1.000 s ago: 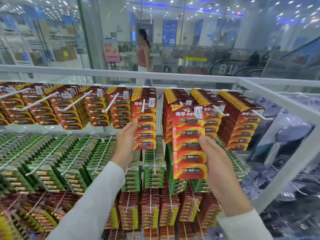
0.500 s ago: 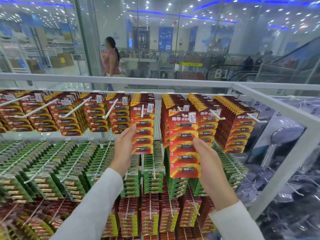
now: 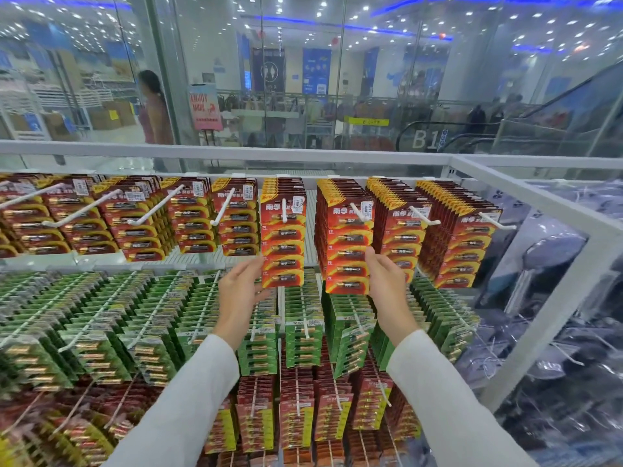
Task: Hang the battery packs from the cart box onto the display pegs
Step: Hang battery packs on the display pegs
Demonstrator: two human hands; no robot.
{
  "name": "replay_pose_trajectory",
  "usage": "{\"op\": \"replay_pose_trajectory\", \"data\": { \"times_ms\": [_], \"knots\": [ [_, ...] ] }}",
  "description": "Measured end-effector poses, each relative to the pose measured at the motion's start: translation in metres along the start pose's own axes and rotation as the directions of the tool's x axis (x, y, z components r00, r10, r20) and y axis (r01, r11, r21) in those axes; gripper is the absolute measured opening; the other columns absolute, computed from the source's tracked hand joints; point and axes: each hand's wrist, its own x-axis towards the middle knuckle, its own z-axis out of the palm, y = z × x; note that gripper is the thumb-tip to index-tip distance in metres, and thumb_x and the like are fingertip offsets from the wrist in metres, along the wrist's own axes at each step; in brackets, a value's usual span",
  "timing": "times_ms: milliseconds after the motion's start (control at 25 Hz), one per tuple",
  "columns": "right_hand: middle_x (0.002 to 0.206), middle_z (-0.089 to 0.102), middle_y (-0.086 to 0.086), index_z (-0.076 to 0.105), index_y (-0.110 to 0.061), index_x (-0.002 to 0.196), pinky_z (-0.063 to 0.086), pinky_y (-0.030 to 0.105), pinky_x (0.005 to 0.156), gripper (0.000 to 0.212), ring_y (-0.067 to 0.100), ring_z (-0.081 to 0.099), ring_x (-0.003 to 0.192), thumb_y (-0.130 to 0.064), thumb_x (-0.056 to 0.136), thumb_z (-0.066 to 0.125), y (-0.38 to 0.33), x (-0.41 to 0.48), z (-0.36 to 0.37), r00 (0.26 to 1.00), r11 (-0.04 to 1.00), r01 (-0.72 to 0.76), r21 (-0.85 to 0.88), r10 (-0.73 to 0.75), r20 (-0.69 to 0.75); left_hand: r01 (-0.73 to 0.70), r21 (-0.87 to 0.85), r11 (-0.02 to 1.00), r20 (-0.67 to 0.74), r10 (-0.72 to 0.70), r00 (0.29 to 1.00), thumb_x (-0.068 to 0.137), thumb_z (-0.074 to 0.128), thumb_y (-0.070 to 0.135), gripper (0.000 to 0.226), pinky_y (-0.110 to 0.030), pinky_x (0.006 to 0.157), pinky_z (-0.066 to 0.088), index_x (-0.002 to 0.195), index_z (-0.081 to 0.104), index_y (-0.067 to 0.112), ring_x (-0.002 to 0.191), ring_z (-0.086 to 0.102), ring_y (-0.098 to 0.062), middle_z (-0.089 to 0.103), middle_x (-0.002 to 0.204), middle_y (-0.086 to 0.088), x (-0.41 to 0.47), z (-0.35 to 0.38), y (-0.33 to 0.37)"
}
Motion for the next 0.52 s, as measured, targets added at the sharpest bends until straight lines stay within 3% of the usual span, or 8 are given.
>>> {"op": "replay_pose_trajectory", "data": {
  "times_ms": [80, 160, 360, 520],
  "knots": [
    [0.103, 0.077, -0.005, 0.07, -0.023, 0.106, 0.056, 0.044, 0.097, 0.024, 0.014, 0.072, 0.099, -0.039, 0.105, 0.054, 0.019, -0.002, -0.008, 0.998, 1.0, -0.006, -0.023, 0.005, -0.064, 0.021, 0.014, 1.0, -0.011, -0.021, 1.0, 0.102, 0.066, 0.031, 0.015, -0.034, 0.082, 0.06, 0.113, 0.073, 0.023, 0.094, 0.077, -0.02, 0.077, 0.116, -0.002, -0.008, -0.012, -0.014],
    [0.114, 0.072, -0.008, 0.066, -0.025, 0.115, 0.053, 0.041, 0.103, 0.019, 0.011, 0.067, 0.108, -0.037, 0.104, 0.056, 0.042, -0.015, -0.024, 0.992, 0.999, -0.016, -0.037, 0.011, -0.126, 0.057, 0.007, 0.998, -0.041, -0.056, 0.998, 0.103, 0.064, 0.03, 0.018, -0.035, 0.086, 0.059, 0.117, 0.072, 0.023, 0.1, 0.076, -0.023, 0.076, 0.12, 0.001, -0.023, -0.026, -0.03],
    [0.111, 0.075, -0.008, 0.07, -0.023, 0.112, 0.053, 0.026, 0.087, 0.016, 0.007, 0.072, 0.1, -0.032, 0.102, 0.06, 0.124, -0.082, -0.084, 0.962, 0.988, -0.156, 0.004, 0.153, -0.228, 0.124, 0.069, 0.99, -0.015, -0.123, 0.992, 0.107, 0.055, 0.03, 0.027, -0.04, 0.086, 0.058, 0.119, 0.073, 0.014, 0.093, 0.078, -0.024, 0.079, 0.111, -0.002, -0.082, -0.046, -0.077],
    [0.091, 0.077, 0.001, 0.074, -0.014, 0.098, 0.055, 0.031, 0.08, 0.013, 0.018, 0.071, 0.088, -0.025, 0.099, 0.067, 0.185, -0.153, -0.156, 0.867, 0.945, -0.327, 0.015, 0.306, -0.392, 0.273, 0.161, 0.948, 0.062, -0.286, 0.956, 0.107, 0.052, 0.031, 0.029, -0.042, 0.081, 0.058, 0.114, 0.074, 0.013, 0.089, 0.078, -0.028, 0.079, 0.111, -0.002, -0.13, -0.023, -0.133]
  ]
}}
